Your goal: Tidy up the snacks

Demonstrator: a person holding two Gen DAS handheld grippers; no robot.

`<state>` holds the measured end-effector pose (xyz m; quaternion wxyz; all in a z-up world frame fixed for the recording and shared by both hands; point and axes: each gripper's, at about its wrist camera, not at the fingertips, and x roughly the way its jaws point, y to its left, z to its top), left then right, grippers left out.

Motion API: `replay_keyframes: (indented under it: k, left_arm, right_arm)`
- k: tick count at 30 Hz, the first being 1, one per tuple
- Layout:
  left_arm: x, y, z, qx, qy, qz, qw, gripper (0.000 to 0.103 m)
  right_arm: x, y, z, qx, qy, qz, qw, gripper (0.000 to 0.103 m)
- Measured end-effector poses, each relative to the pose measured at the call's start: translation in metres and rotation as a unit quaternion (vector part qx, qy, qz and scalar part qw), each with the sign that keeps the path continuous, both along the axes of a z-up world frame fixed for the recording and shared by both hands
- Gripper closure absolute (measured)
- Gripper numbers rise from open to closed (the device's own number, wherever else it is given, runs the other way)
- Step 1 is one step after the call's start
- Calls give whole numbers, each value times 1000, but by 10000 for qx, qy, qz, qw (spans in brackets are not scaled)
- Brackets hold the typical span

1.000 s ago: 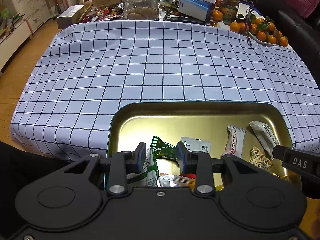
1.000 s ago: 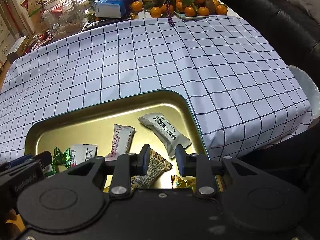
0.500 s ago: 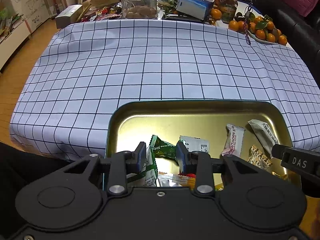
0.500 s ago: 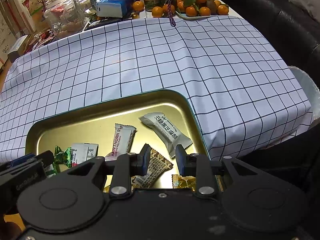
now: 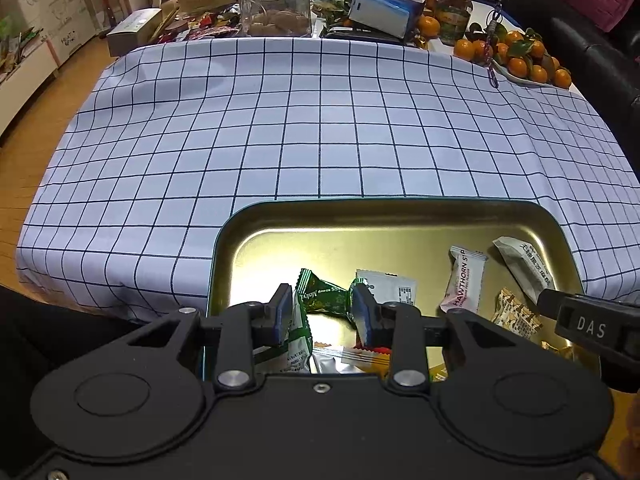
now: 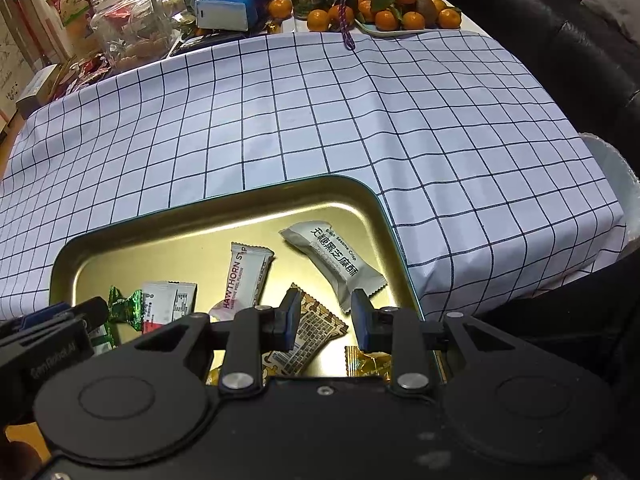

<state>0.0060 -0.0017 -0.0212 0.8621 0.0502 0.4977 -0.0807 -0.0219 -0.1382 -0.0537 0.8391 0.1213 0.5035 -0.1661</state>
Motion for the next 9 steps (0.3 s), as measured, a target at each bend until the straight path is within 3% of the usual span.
replay_keyframes:
  k: [9]
  left_arm:
    - [0,0,0,-5,12,1,10000,60]
  right_arm:
    - [1,-1,-2,17,36,21,10000,73]
